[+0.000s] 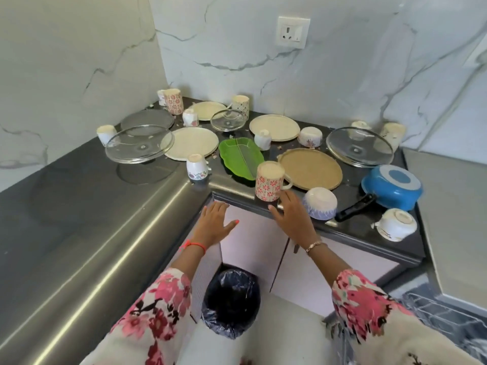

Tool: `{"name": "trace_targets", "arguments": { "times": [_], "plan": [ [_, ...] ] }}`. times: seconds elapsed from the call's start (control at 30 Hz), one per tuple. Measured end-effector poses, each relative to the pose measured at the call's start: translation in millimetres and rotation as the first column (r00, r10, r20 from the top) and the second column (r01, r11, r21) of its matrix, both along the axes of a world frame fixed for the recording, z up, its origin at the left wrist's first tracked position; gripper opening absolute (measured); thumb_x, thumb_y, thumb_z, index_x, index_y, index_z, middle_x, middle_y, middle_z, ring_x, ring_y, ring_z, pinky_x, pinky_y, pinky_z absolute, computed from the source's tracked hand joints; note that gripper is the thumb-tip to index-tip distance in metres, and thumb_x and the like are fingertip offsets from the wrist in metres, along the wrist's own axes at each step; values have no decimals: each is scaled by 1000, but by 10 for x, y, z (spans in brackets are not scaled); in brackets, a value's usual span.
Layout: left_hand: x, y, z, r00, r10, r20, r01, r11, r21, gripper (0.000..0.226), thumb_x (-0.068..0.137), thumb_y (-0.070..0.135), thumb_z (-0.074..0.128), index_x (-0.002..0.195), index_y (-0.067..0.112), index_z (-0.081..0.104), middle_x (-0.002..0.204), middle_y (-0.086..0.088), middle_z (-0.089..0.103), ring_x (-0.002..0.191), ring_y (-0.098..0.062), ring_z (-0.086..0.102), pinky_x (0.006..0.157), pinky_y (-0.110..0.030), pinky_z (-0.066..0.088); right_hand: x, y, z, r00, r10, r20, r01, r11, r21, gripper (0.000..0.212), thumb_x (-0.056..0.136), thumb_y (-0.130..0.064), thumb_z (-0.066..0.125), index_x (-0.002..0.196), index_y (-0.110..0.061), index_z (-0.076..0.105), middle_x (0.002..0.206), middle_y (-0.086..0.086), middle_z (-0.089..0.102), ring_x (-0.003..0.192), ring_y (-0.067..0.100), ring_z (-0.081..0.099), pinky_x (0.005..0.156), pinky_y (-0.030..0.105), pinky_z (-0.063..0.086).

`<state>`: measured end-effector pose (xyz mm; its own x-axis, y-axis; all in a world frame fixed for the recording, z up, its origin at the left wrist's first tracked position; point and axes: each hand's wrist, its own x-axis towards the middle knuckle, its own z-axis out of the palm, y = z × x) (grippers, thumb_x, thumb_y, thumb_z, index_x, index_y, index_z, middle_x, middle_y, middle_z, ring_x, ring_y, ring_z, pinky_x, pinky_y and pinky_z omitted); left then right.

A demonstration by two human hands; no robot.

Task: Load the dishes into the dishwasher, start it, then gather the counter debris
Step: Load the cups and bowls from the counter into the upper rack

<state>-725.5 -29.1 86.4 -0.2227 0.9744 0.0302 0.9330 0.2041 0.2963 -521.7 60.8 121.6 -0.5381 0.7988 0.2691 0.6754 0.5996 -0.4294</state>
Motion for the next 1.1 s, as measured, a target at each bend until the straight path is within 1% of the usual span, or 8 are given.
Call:
{"name": "trace_targets", "arguments": {
  "times": [0.07, 0.17, 0.33, 0.47, 0.57, 0.77, 0.9, 1.1],
  "plan": [
    [-82, 182, -10, 1000, -3, 12, 4, 1000, -11, 65, 91, 51, 43, 140, 10, 32, 149, -8, 30, 141, -23, 19, 116, -41, 13, -113, 192, 105, 1000, 20, -9, -20, 998, 60, 48, 82, -21, 65, 123, 0, 50, 125, 19, 50, 115, 35, 45, 95, 43, 44],
    [-147, 480, -2, 999, 13, 47, -12, 1000, -29, 84, 83, 68, 29, 144, 10, 25, 154, -7, 21, 144, -21, 11, 116, -40, 8, -288, 550, 269, 996, 77, 50, -82, 991, 104, 61, 77, -27, 70, 129, -5, 47, 132, 16, 44, 120, 33, 40, 100, 43, 38],
    [-162, 814, -124, 999, 19, 44, -15, 996, -83, 115, 64, 85, 8, 148, 7, 6, 157, -7, 0, 145, -20, -4, 117, -39, -2, -578, 968, 421, 951, 154, 269, -149, 988, -40, 86, 71, -40, 73, 142, -19, 30, 147, 8, 25, 135, 29, 26, 107, 46, 28],
    [-213, 927, -303, 999, 37, 21, -35, 993, -111, 128, 53, 90, -10, 148, 5, 1, 156, -10, -9, 144, -20, -11, 115, -40, -8, -711, 1153, 449, 863, 219, 455, -139, 970, -201, 92, 68, -38, 75, 144, -25, 24, 145, 7, 24, 133, 29, 25, 101, 48, 34],
    [-212, 918, -423, 1000, 14, -10, -14, 997, -82, 125, 57, 89, -13, 148, 5, 0, 156, -11, -11, 142, -19, -17, 113, -41, -14, -726, 1218, 435, 821, 257, 510, -131, 954, -270, 90, 64, -27, 76, 140, -26, 28, 136, 6, 30, 127, 28, 26, 92, 45, 41],
    [-208, 920, -514, 1000, -7, 0, 7, 999, -33, 120, 61, 88, -9, 147, 4, -2, 155, -12, -12, 139, -18, -23, 110, -40, -22, -718, 1228, 456, 874, 269, 405, -149, 941, -305, 73, 58, -18, 78, 124, -22, 46, 108, 2, 37, 110, 25, 35, 77, 37, 45],
    [-237, 922, -510, 1000, -13, -7, 12, 999, -36, 119, 62, 88, -5, 147, 5, -1, 156, -12, -11, 142, -21, -18, 110, -41, -19, -641, 1059, 469, 908, 210, 362, -109, 953, -282, 74, 61, -20, 79, 126, -20, 46, 116, 8, 41, 112, 26, 34, 80, 39, 46],
    [-21, 592, -479, 997, -76, -11, 76, 997, 21, 98, 72, 71, 14, 148, 10, 2, 157, -4, -6, 142, -18, -16, 112, -42, -13, -321, 574, 461, 950, 135, 280, -59, 963, -264, 82, 62, -27, 80, 133, -17, 40, 122, 11, 41, 115, 29, 34, 90, 39, 41]
  ]
}}
